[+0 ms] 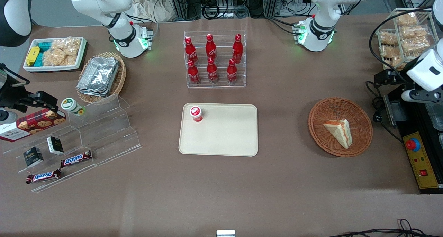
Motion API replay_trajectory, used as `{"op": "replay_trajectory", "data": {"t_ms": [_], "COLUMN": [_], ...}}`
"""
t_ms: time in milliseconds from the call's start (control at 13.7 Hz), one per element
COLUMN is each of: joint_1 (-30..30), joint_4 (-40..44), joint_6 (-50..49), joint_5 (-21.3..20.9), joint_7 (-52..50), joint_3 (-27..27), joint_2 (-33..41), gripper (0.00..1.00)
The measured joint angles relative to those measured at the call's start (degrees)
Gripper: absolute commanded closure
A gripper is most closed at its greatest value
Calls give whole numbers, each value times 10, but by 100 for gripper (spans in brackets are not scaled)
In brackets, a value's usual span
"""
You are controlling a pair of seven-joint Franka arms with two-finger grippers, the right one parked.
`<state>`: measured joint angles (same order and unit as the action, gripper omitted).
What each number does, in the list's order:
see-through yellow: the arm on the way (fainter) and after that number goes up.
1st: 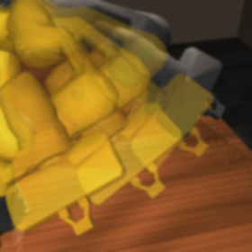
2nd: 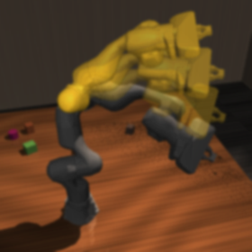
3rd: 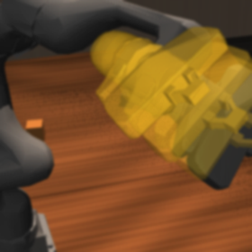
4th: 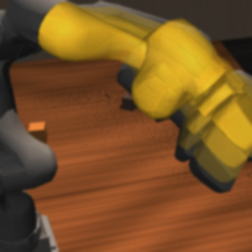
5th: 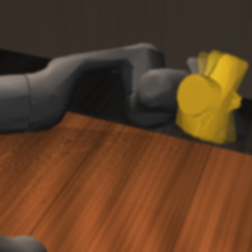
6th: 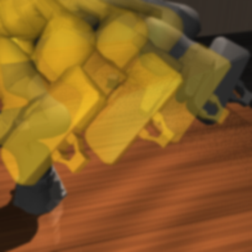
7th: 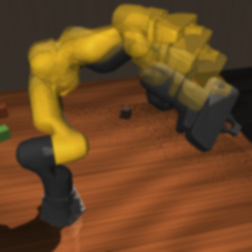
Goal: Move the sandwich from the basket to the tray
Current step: 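Move the left gripper over the wicker basket holding the sandwich, then lower the left gripper into the basket and grasp the sandwich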
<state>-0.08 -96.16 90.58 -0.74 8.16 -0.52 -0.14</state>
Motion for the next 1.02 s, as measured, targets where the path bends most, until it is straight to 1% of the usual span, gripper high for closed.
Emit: {"op": "replay_trajectory", "data": {"t_ms": [366,512,659,732,878,1024], "joint_1": [0,0,0,0,0,0], "joint_4": [17,24,19,10,-38,-100], "joint_6": [-3,-8,2,22,93,185], "joint_5": [0,0,0,0,-1,-2], "joint_7": [-6,-31,-118,-162,-259,-362], "joint_3": [0,1,1,1,1,2], "joint_2": [-33,-46,-57,-61,-66,-75], "gripper": [0,0,0,0,0,0]}}
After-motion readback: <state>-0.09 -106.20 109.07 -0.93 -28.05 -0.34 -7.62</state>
